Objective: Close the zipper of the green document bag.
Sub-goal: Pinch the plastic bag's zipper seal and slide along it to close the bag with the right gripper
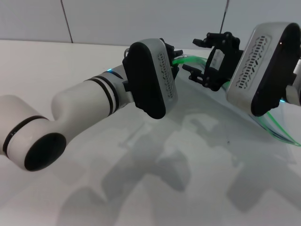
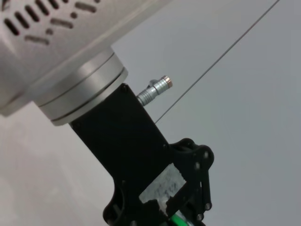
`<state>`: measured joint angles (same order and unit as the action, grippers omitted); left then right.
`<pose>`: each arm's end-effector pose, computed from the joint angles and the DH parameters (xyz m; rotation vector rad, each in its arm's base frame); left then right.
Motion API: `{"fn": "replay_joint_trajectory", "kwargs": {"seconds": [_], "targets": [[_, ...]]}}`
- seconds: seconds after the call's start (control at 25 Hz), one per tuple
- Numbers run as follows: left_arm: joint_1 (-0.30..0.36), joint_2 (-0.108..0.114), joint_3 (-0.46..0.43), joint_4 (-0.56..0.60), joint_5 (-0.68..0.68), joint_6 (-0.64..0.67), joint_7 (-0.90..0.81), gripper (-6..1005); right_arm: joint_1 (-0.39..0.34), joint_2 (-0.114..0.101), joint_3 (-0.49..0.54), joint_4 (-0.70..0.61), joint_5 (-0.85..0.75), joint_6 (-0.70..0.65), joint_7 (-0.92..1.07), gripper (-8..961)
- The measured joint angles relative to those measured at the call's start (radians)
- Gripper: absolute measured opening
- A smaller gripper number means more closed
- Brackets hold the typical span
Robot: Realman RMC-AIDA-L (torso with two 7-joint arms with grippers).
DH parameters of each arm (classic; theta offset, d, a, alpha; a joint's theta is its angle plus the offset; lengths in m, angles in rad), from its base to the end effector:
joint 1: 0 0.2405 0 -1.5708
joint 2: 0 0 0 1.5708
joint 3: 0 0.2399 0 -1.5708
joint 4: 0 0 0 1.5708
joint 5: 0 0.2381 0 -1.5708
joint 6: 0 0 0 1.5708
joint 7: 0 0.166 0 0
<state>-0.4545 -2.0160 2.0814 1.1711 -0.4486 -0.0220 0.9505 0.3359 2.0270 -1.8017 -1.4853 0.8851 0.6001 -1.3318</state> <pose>-0.1121 0.4141 -0.0967 -2.1346 0.5180 -0.0032 0.1033 0.3986 -0.0445 -2.3720 -0.3176 0.0298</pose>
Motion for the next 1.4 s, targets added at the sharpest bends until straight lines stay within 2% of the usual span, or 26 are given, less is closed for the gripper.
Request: {"fn": "replay_joint_trajectory", "kwargs": {"seconds": [1.4], "targets": [[-0.003, -0.003, 0.002, 0.006, 0.001, -0.003, 0.014, 52, 0.041, 0.001, -0.05, 0.056, -0.002, -0.052, 0.009, 519]]}}
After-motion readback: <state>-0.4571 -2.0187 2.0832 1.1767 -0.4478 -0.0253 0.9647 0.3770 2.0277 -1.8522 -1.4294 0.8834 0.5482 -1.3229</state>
